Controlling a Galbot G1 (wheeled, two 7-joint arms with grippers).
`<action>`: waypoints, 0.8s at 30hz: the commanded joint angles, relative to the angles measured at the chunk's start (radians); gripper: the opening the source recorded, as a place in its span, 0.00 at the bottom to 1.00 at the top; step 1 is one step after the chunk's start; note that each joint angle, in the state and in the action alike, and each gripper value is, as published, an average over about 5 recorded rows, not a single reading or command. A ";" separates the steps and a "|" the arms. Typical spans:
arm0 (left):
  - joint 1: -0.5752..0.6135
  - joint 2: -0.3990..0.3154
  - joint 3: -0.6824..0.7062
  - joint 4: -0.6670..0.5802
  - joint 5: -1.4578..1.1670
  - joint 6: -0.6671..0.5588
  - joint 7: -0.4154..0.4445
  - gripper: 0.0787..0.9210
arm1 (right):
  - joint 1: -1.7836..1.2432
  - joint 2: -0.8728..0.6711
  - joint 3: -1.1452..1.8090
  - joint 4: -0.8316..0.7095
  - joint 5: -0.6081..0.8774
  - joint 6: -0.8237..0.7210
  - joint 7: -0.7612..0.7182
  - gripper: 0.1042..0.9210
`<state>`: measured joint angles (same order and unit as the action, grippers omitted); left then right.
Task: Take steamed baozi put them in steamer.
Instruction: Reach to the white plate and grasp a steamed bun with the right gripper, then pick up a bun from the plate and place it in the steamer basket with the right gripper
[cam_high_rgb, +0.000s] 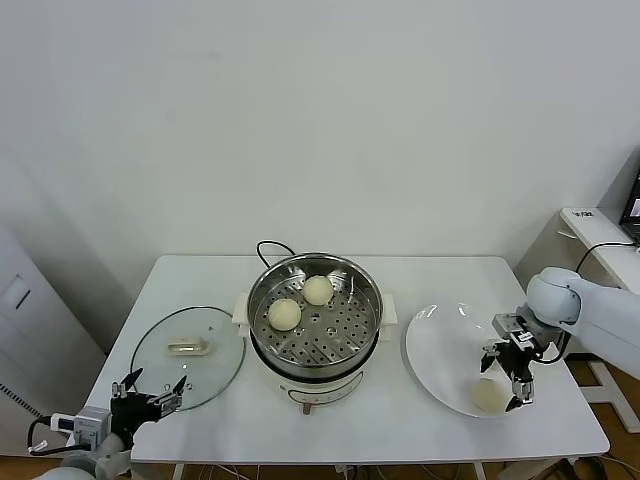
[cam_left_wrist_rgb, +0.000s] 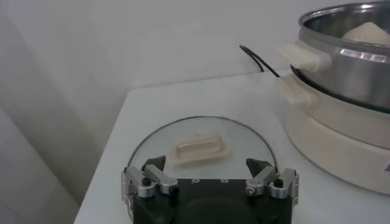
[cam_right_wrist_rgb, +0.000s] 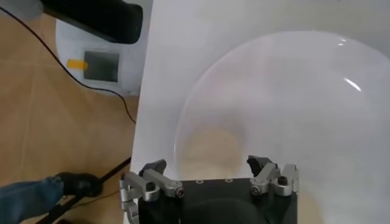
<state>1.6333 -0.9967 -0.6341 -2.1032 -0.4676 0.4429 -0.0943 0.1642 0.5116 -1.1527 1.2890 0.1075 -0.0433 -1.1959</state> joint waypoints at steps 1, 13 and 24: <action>0.002 -0.001 0.000 -0.004 0.001 0.002 0.000 0.88 | -0.082 0.011 0.076 -0.034 -0.032 0.004 0.019 0.85; 0.003 -0.001 0.001 -0.005 0.006 0.006 0.001 0.88 | -0.109 0.009 0.106 -0.033 -0.024 -0.011 0.006 0.54; -0.004 0.014 0.006 -0.003 0.007 0.014 0.001 0.88 | 0.130 -0.011 0.039 0.036 0.050 0.007 -0.007 0.45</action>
<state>1.6312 -0.9899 -0.6310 -2.1084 -0.4611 0.4560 -0.0936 0.1340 0.5012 -1.0855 1.2911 0.1167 -0.0449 -1.2012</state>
